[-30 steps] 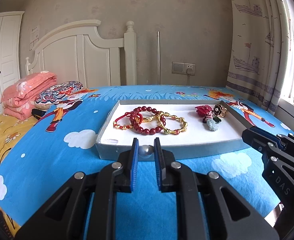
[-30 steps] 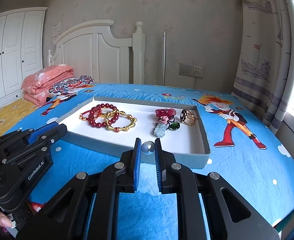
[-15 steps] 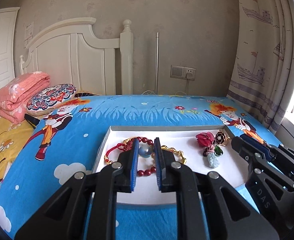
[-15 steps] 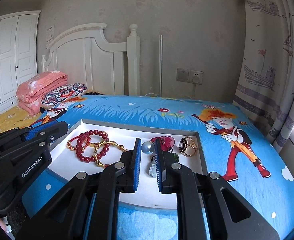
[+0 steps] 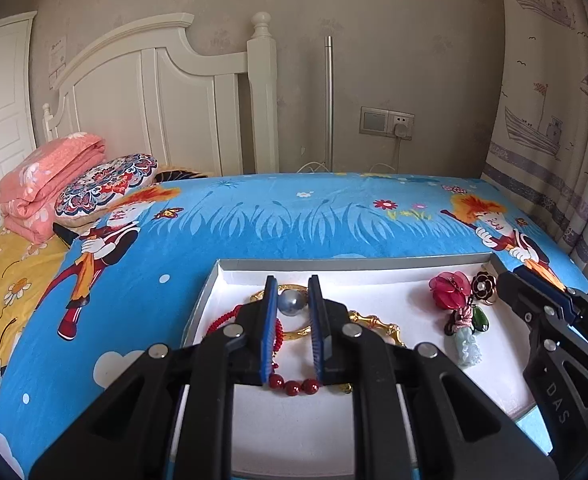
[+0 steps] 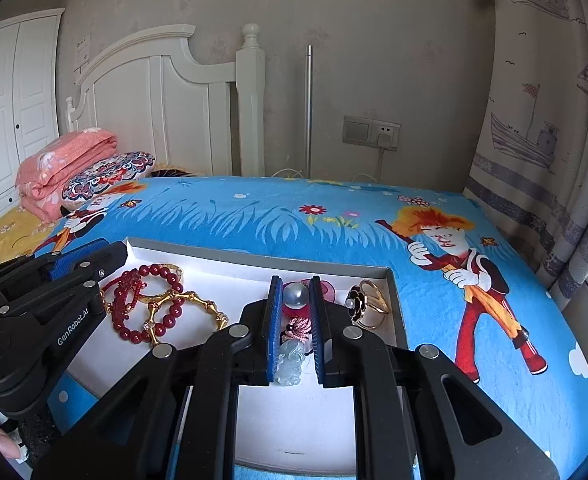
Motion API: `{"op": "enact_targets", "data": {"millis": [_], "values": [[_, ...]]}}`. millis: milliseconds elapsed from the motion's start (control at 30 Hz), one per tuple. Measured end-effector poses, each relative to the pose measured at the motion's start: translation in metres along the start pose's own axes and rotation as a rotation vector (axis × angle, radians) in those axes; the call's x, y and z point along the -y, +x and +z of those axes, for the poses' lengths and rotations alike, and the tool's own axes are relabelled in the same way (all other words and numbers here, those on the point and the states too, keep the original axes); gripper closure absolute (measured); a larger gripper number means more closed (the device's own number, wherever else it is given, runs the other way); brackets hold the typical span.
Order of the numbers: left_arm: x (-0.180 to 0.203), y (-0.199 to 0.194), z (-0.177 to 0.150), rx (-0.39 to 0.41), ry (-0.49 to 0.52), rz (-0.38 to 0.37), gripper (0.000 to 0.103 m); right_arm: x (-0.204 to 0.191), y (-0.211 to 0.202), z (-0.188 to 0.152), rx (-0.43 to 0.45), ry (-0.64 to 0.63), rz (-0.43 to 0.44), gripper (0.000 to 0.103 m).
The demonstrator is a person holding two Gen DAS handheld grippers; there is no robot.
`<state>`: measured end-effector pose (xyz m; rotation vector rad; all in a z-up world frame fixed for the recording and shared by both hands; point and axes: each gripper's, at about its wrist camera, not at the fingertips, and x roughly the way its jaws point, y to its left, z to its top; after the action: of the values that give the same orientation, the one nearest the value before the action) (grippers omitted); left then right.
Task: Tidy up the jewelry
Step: 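Carry the pearl into the tray with the right tool, then open the right tool to release the pearl in the tray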
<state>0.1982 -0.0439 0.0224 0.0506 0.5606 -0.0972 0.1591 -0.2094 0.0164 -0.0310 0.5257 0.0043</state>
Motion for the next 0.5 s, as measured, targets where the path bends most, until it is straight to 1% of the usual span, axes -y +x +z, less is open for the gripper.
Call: {"op": "enact_targets", "data": {"millis": [167, 267, 300, 333, 367, 400, 433, 500], "values": [[0.0, 0.006, 0.0, -0.005, 0.006, 0.014, 0.088, 0.001, 0.008, 0.001, -0.017, 0.002, -0.004, 0.09], [-0.001, 0.008, -0.001, -0.017, -0.006, 0.003, 0.087, -0.002, 0.012, 0.001, -0.036, -0.014, 0.029, 0.089], [-0.002, 0.009, -0.001, -0.018, -0.011, 0.002, 0.086, -0.004, 0.012, 0.001, -0.039, -0.026, 0.026, 0.089], [-0.003, 0.009, -0.001, -0.018, -0.013, 0.009, 0.078, -0.006, 0.012, 0.0, -0.036, -0.038, 0.012, 0.088], [-0.004, 0.009, -0.001, -0.014, -0.017, 0.018, 0.064, -0.006, 0.012, 0.0, -0.034, -0.042, 0.006, 0.087], [-0.006, 0.008, -0.002, -0.006, -0.021, 0.029, 0.058, -0.006, 0.012, 0.0, -0.036, -0.039, 0.006, 0.084], [-0.008, 0.007, -0.002, 0.0, -0.026, 0.043, 0.051, -0.004, 0.012, 0.0, -0.037, -0.031, 0.003, 0.075], [-0.011, 0.005, -0.002, 0.004, -0.037, 0.047, 0.045, -0.001, 0.01, -0.001, -0.03, -0.013, -0.003, 0.063]]}}
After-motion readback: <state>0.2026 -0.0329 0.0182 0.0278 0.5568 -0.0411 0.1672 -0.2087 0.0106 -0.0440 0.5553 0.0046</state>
